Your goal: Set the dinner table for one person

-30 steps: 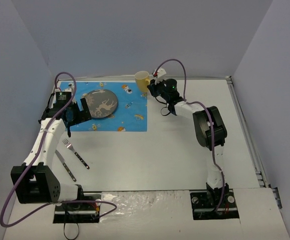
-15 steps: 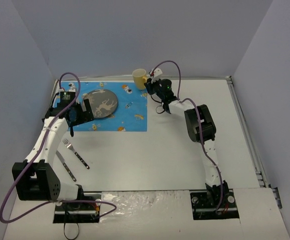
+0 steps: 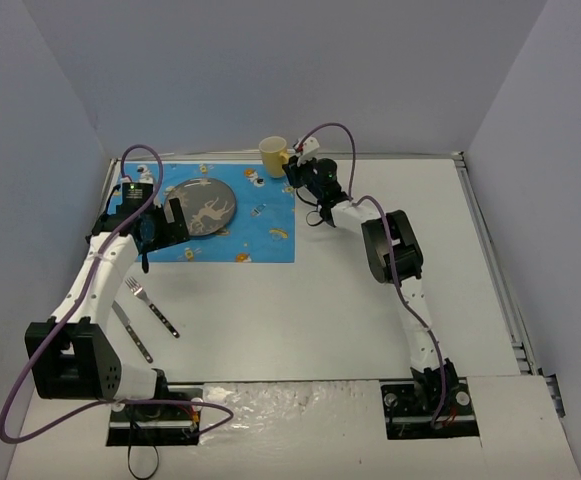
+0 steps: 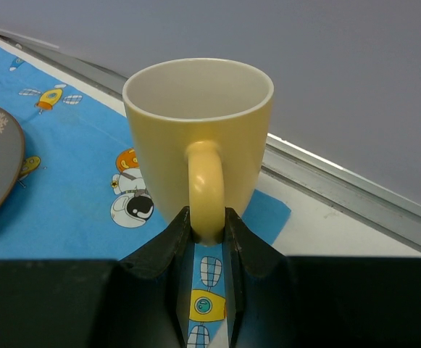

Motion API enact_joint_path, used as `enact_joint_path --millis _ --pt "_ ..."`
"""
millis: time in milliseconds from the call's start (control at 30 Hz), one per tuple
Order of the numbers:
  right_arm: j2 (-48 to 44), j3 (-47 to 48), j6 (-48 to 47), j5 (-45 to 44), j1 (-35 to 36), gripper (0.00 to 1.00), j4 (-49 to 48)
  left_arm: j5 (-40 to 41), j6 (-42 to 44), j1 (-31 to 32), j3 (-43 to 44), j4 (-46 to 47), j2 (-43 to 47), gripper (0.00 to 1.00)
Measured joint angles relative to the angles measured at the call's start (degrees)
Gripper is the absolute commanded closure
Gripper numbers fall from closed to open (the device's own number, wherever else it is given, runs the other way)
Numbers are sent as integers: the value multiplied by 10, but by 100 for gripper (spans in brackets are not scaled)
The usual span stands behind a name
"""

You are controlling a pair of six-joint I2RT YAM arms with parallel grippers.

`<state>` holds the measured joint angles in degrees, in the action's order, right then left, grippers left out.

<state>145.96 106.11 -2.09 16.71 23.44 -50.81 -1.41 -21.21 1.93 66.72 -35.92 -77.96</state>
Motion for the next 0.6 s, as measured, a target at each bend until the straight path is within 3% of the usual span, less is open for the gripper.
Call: enact_joint_path --millis 433,600 --pt "24 -41 6 -5 2 99 -83 0 0 4 0 0 -1 3" --pt "11 -83 2 -8 2 91 -110 0 0 4 0 0 -1 3"
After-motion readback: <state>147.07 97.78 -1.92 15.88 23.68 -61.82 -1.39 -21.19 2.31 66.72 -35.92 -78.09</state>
